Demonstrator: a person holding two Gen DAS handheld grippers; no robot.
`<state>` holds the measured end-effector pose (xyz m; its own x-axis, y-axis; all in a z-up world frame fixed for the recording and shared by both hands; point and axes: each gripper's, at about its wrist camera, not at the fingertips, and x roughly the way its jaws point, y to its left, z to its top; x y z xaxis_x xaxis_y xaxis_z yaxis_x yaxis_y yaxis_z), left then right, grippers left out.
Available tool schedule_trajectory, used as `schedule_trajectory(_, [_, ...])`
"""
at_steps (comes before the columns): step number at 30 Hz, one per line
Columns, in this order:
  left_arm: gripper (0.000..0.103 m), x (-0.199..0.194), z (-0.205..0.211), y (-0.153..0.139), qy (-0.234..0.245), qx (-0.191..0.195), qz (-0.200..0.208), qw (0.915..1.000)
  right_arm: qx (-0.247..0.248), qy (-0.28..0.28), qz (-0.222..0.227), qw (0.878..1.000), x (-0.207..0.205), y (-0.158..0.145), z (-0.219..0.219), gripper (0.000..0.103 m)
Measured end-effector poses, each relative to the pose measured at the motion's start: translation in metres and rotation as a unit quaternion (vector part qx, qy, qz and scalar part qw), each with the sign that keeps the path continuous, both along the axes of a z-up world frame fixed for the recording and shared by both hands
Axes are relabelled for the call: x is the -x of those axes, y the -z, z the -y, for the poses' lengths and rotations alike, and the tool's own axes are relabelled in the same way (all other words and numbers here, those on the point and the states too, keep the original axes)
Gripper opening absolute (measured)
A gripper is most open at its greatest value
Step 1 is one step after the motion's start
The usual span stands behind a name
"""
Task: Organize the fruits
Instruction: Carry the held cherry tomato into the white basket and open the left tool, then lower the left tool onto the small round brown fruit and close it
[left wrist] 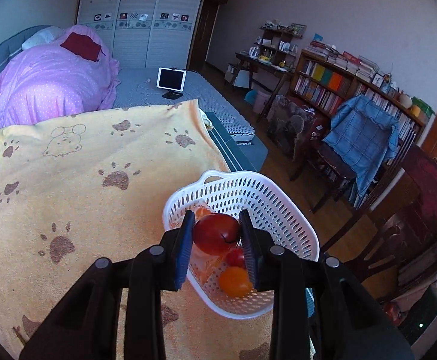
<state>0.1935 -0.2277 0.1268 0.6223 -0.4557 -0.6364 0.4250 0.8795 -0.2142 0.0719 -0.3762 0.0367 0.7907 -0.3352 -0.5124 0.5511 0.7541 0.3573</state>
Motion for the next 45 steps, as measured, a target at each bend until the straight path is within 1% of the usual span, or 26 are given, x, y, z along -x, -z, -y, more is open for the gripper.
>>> schedule_trajectory(7, [0.031, -0.015, 0.030, 0.022, 0.014, -0.014, -0.023, 0.9995, -0.008, 0.009, 0.001, 1.000, -0.001, 0.002, 0.005, 0.069])
schedule_trajectory(8, [0.034, -0.016, 0.031, 0.025, 0.014, -0.016, -0.026, 0.9994, -0.008, 0.008, 0.001, 1.000, -0.001, 0.002, 0.005, 0.069])
schedule_trajectory(9, [0.046, -0.015, 0.031, 0.027, 0.013, -0.017, -0.027, 0.9994, -0.008, 0.008, 0.001, 1.000, -0.001, 0.002, 0.005, 0.069])
schedule_trajectory(10, [0.053, -0.016, 0.030, 0.029, 0.010, -0.017, -0.022, 0.9996, -0.007, 0.007, 0.001, 1.000, -0.002, 0.002, 0.005, 0.069])
schedule_trajectory(11, [0.064, -0.015, 0.028, 0.029, 0.006, -0.016, -0.015, 0.9997, -0.007, 0.007, 0.001, 1.000, -0.002, 0.002, 0.005, 0.069])
schedule_trajectory(12, [0.065, -0.013, 0.024, 0.028, 0.002, -0.015, -0.008, 0.9999, -0.006, 0.006, 0.001, 1.000, -0.002, 0.002, 0.005, 0.069])
schedule_trajectory(17, [0.066, -0.013, 0.005, 0.023, -0.010, -0.003, -0.008, 0.9999, -0.005, 0.007, 0.004, 1.000, -0.001, 0.003, 0.004, 0.069])
schedule_trajectory(22, [0.066, -0.018, -0.027, 0.021, -0.037, -0.005, -0.009, 0.9993, -0.005, 0.007, 0.010, 1.000, 0.003, 0.002, 0.003, 0.069])
schedule_trajectory(25, [0.066, -0.021, -0.048, 0.022, -0.053, -0.013, -0.011, 0.9984, -0.005, 0.005, 0.008, 1.000, 0.002, 0.003, 0.001, 0.069])
schedule_trajectory(29, [0.066, -0.024, -0.073, 0.032, -0.069, -0.032, -0.020, 0.9969, -0.005, 0.005, 0.008, 1.000, 0.002, 0.003, 0.001, 0.069])
schedule_trajectory(32, [0.066, -0.023, -0.085, 0.042, -0.068, -0.046, -0.031, 0.9961, -0.004, 0.005, 0.008, 1.000, 0.002, 0.003, 0.001, 0.069])
schedule_trajectory(36, [0.066, -0.020, -0.093, 0.054, -0.065, -0.062, -0.040, 0.9952, -0.005, 0.005, 0.008, 1.000, 0.002, 0.003, 0.000, 0.069])
schedule_trajectory(41, [0.066, -0.017, -0.100, 0.066, -0.061, -0.078, -0.041, 0.9942, -0.004, 0.002, 0.006, 1.000, 0.000, 0.003, -0.001, 0.069])
schedule_trajectory(44, [0.063, -0.019, -0.103, 0.076, -0.063, -0.089, -0.053, 0.9926, -0.004, 0.000, 0.005, 1.000, -0.002, 0.002, -0.002, 0.069])
schedule_trajectory(45, [0.060, -0.020, -0.104, 0.080, -0.062, -0.093, -0.057, 0.9921, -0.005, 0.000, 0.004, 1.000, -0.002, 0.002, -0.003, 0.069])
